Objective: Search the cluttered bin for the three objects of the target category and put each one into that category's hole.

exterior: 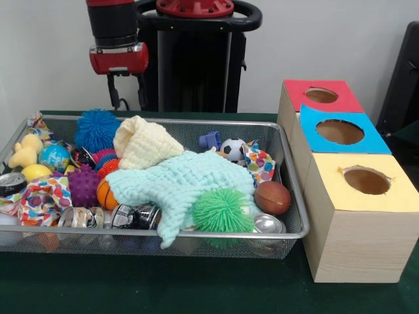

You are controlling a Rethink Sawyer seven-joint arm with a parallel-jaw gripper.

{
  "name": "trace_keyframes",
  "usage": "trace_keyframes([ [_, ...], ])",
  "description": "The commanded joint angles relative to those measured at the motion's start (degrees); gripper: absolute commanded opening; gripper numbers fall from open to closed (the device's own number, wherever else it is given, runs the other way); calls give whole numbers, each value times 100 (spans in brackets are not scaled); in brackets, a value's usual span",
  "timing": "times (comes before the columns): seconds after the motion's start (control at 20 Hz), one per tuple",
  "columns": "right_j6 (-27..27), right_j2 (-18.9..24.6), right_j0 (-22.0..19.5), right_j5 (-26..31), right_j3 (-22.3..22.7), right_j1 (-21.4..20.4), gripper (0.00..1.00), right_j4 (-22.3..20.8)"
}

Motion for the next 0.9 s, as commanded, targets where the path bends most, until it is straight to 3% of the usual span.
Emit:
trace_keyframes([
  [0.05, 608, -676, 558, -45, 190, -306, 100, -406],
  [0.1, 799, -1041, 823, -820, 178, -328, 100, -680],
  [0.4, 685, -992, 793, -801, 223, -361, 100, -545],
  [0.7, 775, -1348, 1077, -1181, 224, -359, 100, -535],
  [0.9, 697, -1278, 1113, -1046, 230, -419, 100, -419],
])
